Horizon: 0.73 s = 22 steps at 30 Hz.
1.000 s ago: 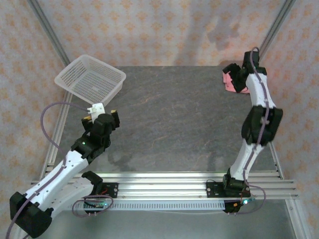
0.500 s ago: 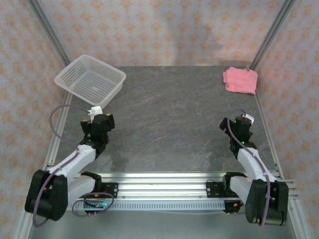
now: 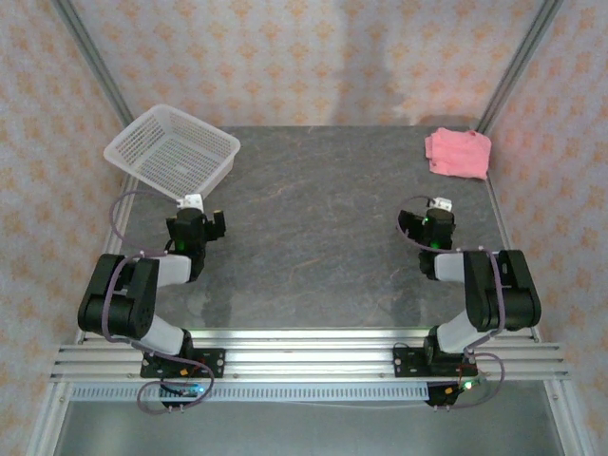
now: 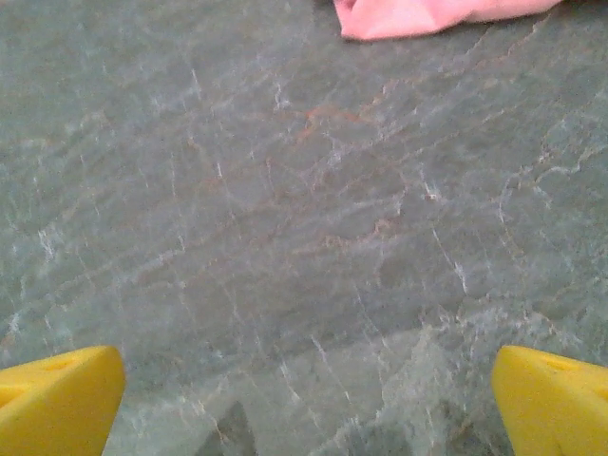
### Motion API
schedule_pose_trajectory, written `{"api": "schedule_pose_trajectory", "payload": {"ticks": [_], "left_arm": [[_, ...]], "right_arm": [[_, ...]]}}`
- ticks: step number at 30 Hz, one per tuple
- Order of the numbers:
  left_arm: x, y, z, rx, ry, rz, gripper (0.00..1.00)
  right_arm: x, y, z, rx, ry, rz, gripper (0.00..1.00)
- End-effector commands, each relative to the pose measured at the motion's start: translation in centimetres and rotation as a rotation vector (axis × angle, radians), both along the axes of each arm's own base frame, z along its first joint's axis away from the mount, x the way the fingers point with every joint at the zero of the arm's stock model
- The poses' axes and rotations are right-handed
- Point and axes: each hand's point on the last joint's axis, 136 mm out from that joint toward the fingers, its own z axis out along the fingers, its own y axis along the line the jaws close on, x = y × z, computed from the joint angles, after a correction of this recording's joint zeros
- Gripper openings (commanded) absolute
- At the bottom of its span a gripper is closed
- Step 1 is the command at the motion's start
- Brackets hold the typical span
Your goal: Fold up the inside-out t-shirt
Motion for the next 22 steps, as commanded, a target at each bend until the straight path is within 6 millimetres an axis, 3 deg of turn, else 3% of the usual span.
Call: {"api": "schedule_pose_trajectory", "payload": {"ticks": [1,22], "left_arm": [[0.87,-0.64,1.67,0.004,-0.069,-0.048,1.00],[0.90,-0.72,1.72,0.009,-0.075,-0.048,1.00]], "right_arm": [[1.05,-0.83,2.45,-0.051,-0.119,-0.028,0.99],[0.77,-0.13,2.71,-0.073,-0.106,-0.002,0.99]]}}
